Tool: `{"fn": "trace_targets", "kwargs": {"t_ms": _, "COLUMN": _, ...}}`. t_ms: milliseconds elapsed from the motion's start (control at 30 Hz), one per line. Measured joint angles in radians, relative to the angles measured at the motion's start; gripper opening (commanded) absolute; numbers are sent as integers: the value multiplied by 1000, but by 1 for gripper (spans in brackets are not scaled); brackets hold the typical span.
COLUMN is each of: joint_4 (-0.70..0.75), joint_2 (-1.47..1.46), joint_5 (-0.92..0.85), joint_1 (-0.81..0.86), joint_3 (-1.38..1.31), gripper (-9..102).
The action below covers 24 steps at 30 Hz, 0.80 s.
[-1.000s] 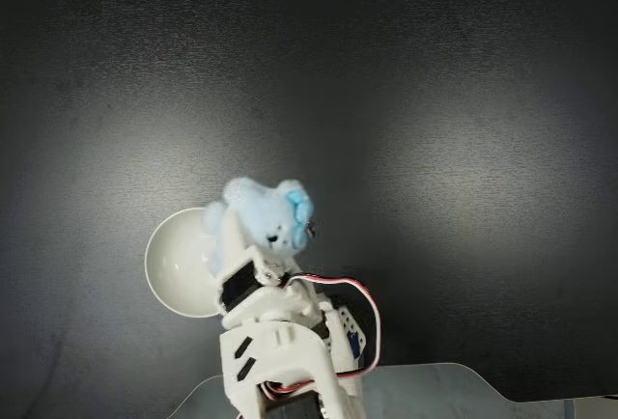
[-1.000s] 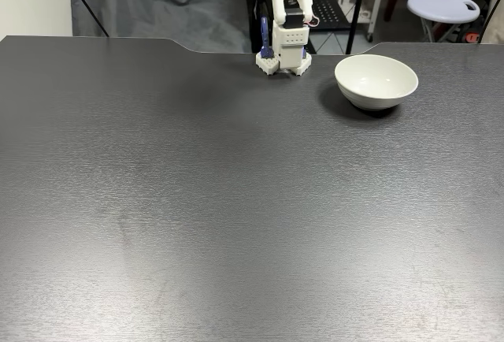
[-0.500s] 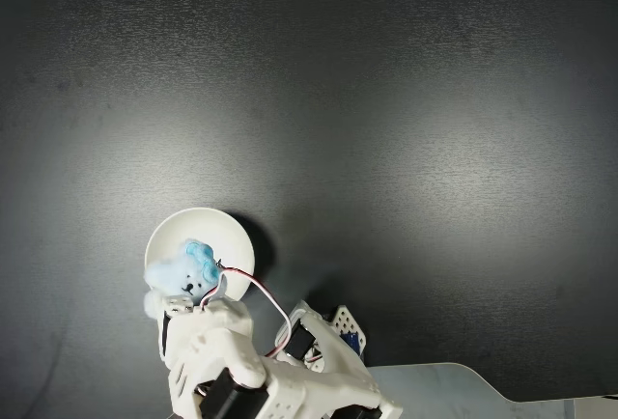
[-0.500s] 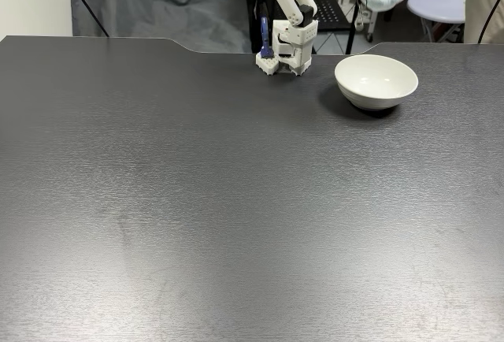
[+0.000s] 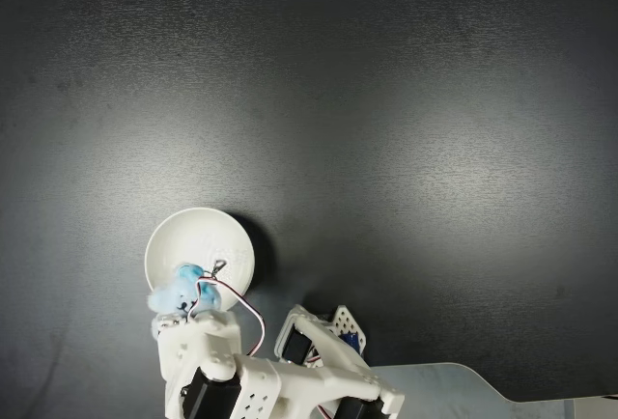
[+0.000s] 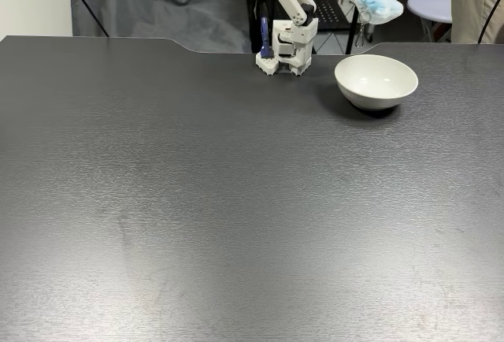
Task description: Grasp a skyblue doll and put it in the white bowl.
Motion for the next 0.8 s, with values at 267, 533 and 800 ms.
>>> {"fn": "trace_targets", "kwargs": {"t_ms": 267, "joint_4": -106, "joint_2": 0, "joint_5": 0, "joint_1": -38, "joint_3": 0, "gripper": -1}}
{"fn": "trace_targets", "kwargs": {"t_ms": 533, "joint_4": -114, "joint_2": 0, "joint_5": 0, "joint_1": -38, "joint_3": 2, "gripper": -1}}
{"fn": "trace_targets", "kwargs": {"t_ms": 800, "joint_4": -173, "joint_2": 0, "joint_5": 0, "joint_1": -40, "joint_3": 206, "gripper": -1}}
